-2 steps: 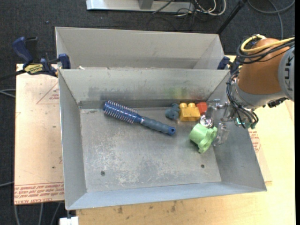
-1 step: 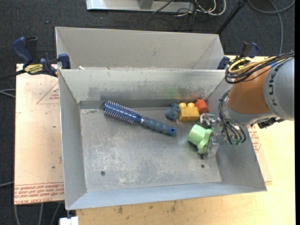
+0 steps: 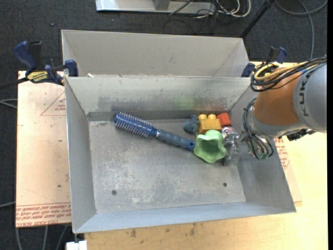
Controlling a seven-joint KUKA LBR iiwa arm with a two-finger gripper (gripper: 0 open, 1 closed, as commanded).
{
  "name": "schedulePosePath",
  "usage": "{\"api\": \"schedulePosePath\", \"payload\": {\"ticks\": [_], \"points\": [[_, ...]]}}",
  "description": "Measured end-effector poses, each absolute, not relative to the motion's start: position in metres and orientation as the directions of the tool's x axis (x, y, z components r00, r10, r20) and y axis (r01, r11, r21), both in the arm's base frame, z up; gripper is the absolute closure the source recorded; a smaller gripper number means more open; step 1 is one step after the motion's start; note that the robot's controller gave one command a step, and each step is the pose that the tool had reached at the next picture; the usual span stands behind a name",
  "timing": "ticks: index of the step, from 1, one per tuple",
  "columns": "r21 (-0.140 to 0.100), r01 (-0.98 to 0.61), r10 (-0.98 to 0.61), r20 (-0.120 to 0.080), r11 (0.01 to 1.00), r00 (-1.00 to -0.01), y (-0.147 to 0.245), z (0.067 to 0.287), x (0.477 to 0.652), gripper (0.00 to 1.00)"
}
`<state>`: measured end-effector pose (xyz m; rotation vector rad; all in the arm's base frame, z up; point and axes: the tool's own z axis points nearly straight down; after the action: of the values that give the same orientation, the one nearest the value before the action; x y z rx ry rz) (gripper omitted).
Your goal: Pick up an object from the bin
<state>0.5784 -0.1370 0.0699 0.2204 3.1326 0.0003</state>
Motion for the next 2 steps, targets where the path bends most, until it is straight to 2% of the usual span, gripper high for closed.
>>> {"api": "schedulePosePath", "payload": {"ticks": [1,2], "points": [[0.001,0.14,0.14,0.0,0.99,-0.99,-0.137,0.07,0.578,0.0],[0.003,0.295,0.295,-0.001,0.956,-0.956,-0.075,0.07,0.583,0.0]]}}
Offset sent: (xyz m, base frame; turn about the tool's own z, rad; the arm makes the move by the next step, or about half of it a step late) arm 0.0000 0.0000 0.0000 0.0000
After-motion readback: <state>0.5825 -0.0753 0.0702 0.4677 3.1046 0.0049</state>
